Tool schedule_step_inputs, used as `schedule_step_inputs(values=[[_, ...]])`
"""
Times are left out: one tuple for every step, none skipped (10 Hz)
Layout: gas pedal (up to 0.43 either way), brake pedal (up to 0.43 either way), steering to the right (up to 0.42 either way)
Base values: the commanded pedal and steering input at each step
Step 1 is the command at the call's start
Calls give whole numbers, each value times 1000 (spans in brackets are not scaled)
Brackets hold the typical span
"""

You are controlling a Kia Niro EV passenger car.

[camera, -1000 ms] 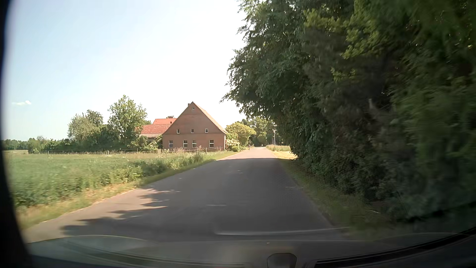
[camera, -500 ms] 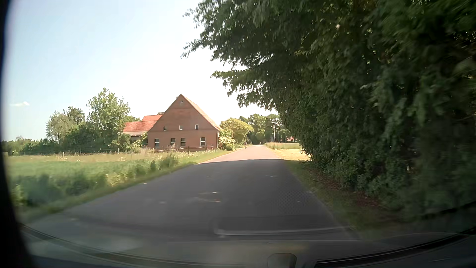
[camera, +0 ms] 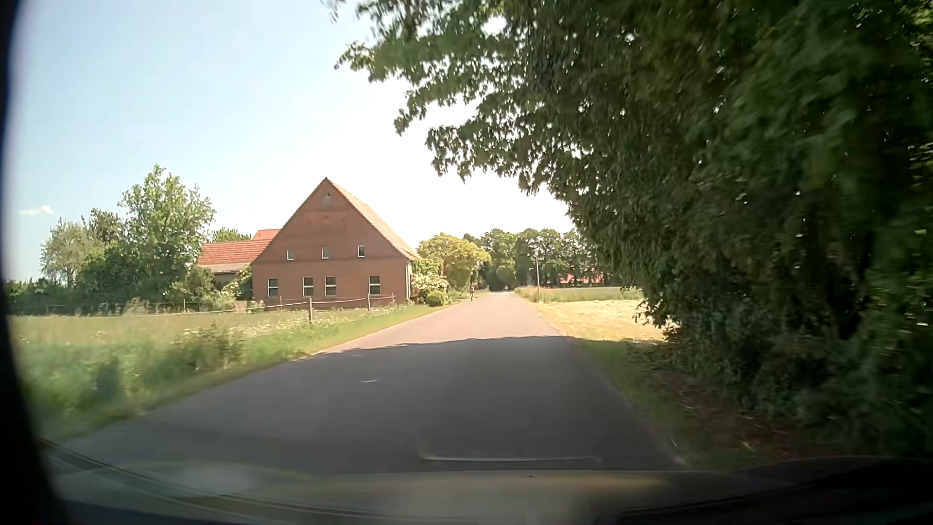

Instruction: Follow the waypoints while adhering to traffic rules and regulations

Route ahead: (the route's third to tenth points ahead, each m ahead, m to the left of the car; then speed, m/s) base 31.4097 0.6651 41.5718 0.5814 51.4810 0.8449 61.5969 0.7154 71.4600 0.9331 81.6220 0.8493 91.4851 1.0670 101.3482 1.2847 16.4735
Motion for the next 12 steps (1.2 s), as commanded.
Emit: schedule_step_inputs(values=[[150, 6, 8], [150, 6, 6], [157, 6, 4], [189, 6, 3], [197, 6, 1], [197, 6, -1], [220, 6, -3], [220, 6, -3], [220, 6, -3], [220, 6, -3], [220, 6, -3], [220, 6, -2]])
